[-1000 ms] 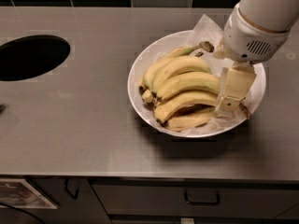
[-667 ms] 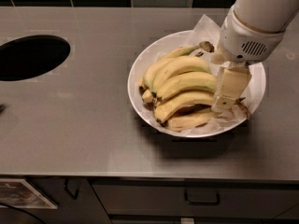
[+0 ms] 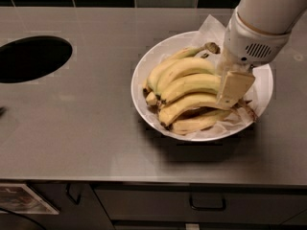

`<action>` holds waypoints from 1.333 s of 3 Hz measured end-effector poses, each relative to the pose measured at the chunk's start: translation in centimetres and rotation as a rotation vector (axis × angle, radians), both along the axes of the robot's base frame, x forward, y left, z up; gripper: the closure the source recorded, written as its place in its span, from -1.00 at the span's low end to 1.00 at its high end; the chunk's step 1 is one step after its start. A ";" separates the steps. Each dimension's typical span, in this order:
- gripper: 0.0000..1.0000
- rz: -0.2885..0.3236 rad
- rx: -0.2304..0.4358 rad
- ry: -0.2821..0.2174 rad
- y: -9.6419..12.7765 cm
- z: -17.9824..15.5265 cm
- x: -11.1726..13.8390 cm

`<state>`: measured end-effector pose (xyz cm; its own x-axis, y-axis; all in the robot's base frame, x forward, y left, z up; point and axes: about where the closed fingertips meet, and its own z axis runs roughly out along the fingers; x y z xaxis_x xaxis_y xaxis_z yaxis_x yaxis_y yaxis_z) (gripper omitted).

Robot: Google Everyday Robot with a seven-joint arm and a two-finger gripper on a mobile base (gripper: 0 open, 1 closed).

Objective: Pick banana from white bowl

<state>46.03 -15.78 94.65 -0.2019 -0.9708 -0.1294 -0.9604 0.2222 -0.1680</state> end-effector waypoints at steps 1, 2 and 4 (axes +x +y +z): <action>0.08 -0.004 -0.003 0.000 0.0 0.0 0.0; 0.44 -0.008 -0.004 0.002 0.0 -0.2 0.0; 1.00 -0.006 0.014 -0.018 0.1 0.0 0.2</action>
Offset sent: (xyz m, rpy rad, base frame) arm -0.0044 -0.0028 -0.0097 -0.0181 0.0383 -0.0185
